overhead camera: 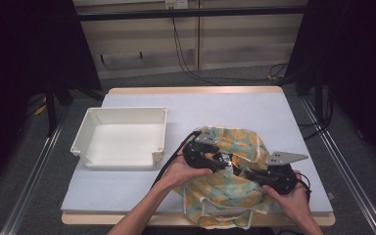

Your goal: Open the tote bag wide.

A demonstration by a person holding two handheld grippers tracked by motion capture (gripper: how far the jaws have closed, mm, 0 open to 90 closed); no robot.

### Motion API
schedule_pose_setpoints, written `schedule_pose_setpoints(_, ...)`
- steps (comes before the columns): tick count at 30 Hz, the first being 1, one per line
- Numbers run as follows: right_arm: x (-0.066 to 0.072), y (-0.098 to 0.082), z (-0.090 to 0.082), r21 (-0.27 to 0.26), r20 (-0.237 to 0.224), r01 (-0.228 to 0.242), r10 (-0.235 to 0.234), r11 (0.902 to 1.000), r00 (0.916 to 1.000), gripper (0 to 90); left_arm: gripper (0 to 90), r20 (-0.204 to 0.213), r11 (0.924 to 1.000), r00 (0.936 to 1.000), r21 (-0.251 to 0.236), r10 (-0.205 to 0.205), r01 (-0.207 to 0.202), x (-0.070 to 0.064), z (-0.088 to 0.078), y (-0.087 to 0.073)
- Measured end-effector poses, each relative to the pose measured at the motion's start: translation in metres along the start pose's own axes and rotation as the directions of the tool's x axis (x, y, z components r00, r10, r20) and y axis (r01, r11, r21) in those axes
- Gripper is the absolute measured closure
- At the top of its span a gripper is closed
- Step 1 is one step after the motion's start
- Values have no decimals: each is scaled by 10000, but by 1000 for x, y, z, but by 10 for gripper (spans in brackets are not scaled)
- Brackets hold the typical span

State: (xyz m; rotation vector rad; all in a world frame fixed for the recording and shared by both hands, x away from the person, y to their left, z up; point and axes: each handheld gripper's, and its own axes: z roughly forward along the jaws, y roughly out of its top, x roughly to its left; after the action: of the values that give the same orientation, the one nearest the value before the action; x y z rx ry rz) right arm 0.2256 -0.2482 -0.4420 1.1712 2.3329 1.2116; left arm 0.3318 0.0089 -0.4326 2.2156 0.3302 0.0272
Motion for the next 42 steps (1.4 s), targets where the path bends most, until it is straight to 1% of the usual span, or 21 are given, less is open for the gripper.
schedule_pose_setpoints(4, -4, -8, -12, -20, 223, -249, 250, 9997, 9994, 887, 357, -73, 10000, 10000, -25, -13, 13, -1, 1, -3)
schedule_pose_setpoints(5, -6, -16, -16, 124, 376, -460, 455, 9989, 9983, 889, 355, -56, 10000, 10000, -5, 66, -66, -1, 1, -3)
schedule_pose_setpoints(11, -15, -41, -17, 469, 301, -996, 983, 9939, 9947, 889, 345, -216, 9992, 9990, -64, 388, -389, -7, 3, -2)
schedule_pose_setpoints(12, -17, -45, -15, 706, 311, -1005, 986, 9924, 9946, 888, 341, -248, 9992, 9989, -59, 397, -399, -8, 3, -3)
schedule_pose_setpoints(15, -15, -47, -12, 855, 333, -956, 931, 9917, 9951, 880, 342, -277, 9991, 9987, -53, 422, -423, -9, 2, -2)
schedule_pose_setpoints(16, -14, -47, -12, 840, 340, -898, 872, 9924, 9956, 861, 341, -211, 9993, 9991, -28, 375, -375, -10, 1, -2)
schedule_pose_setpoints(17, -12, -45, -15, 718, 419, -859, 830, 9937, 9957, 793, 344, -1, 9997, 9997, 59, 251, -251, -10, -2, 1)
schedule_pose_setpoints(18, -12, -45, -15, 718, 419, -859, 830, 9937, 9957, 793, 361, -1, 9997, 9997, 59, 251, -251, -10, -2, 1)
schedule_pose_setpoints(19, -12, -44, -17, 641, 419, -868, 842, 9942, 9956, 736, 378, 27, 9993, 9993, -25, 364, -364, -13, -5, 4)
schedule_pose_setpoints(20, -11, -43, -22, 498, 454, -947, 925, 9943, 9947, 640, 417, 577, 9978, 9964, -263, 627, -613, -19, -11, 12)
schedule_pose_setpoints(22, -10, -43, -24, 379, 461, -870, 853, 9955, 9953, 596, 516, 689, 9964, 9943, -298, 809, -790, -23, -13, 17)
schedule_pose_setpoints(25, -7, -37, -32, -16, 438, -893, 893, 9960, 9950, 471, 645, 1234, 9899, 9822, -114, 1419, -1416, -35, -12, 36)
schedule_pose_setpoints(27, -7, -35, -34, -113, 402, -848, 852, 9963, 9956, 453, 676, 1520, 9865, 9756, 183, 1583, -1629, -41, -6, 47)
schedule_pose_setpoints(30, -6, -30, -38, -360, 271, -727, 737, 9967, 9969, 435, 721, 1693, 9797, 9679, 440, 1858, -1957, -46, 6, 61)
schedule_pose_setpoints(31, -6, -28, -40, -499, 236, -740, 753, 9960, 9969, 430, 746, 1738, 9798, 9682, 552, 1801, -1922, -44, 16, 64)
schedule_pose_setpoints(32, -6, -28, -40, -499, 236, -740, 753, 9960, 9969, 430, 749, 1738, 9798, 9682, 552, 1801, -1922, -44, 16, 64)
schedule_pose_setpoints(34, -7, -28, -40, -658, 187, -737, 751, 9951, 9970, 433, 749, 1761, 9795, 9710, 908, 1617, -1796, -40, 29, 60)
schedule_pose_setpoints(35, -7, -28, -41, -660, 178, -721, 734, 9952, 9971, 462, 748, 1580, 9771, 9745, 1153, 1595, -1787, -39, 36, 55)
schedule_pose_setpoints(37, -8, -28, -41, -650, 127, -676, 686, 9956, 9976, 480, 726, 1426, 9736, 9758, 1337, 1658, -1850, -39, 42, 48)
schedule_pose_setpoints(39, -9, -30, -40, -645, 70, -764, 770, 9950, 9970, 508, 679, 1282, 9751, 9794, 1382, 1561, -1735, -39, 46, 41)
schedule_pose_setpoints(42, -10, -30, -38, -729, -87, -816, 812, 9940, 9967, 485, 641, 1219, 9762, 9800, 1309, 1571, -1728, -42, 48, 36)
